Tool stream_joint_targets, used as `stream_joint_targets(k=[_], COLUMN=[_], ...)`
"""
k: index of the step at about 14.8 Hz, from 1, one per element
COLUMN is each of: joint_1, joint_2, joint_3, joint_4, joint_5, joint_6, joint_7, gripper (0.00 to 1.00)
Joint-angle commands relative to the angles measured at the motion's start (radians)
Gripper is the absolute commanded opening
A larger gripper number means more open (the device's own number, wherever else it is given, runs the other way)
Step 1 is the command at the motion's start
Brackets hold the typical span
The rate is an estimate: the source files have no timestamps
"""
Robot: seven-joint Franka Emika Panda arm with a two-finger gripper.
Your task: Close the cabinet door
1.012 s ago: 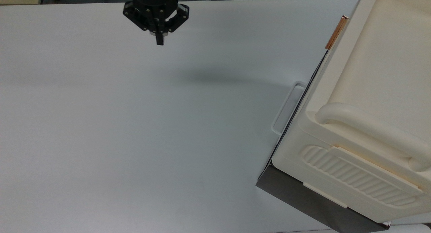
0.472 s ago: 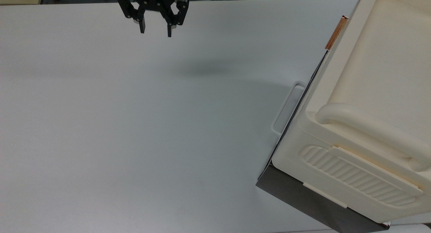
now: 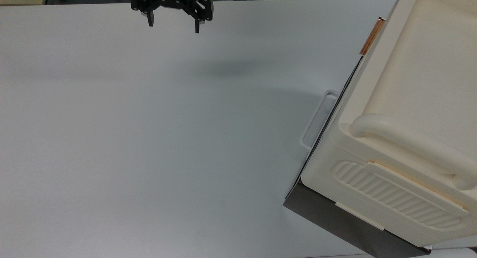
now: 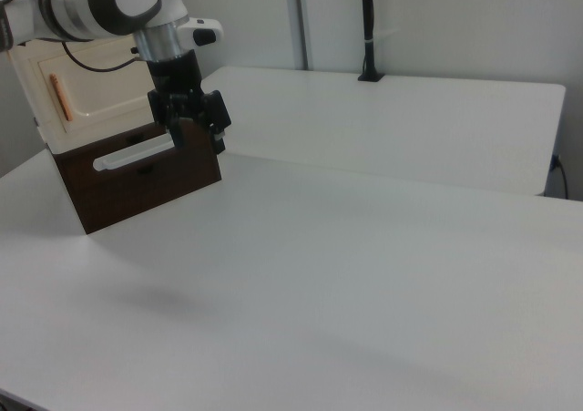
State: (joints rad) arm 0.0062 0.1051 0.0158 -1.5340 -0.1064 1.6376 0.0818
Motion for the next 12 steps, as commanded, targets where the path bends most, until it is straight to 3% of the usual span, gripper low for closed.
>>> stream_joint_targets(k=[1, 12], joint_1=[0.011, 0.014], joint_2=[-0.045, -0.044], joint_3=[0.000, 0.001], joint_4=[-0.043, -0.040], joint_5=[-0.009, -0.004], joint_6=[-0.013, -0.053], joint_7=[0.018, 0.026], gripper=[1.00, 1.00])
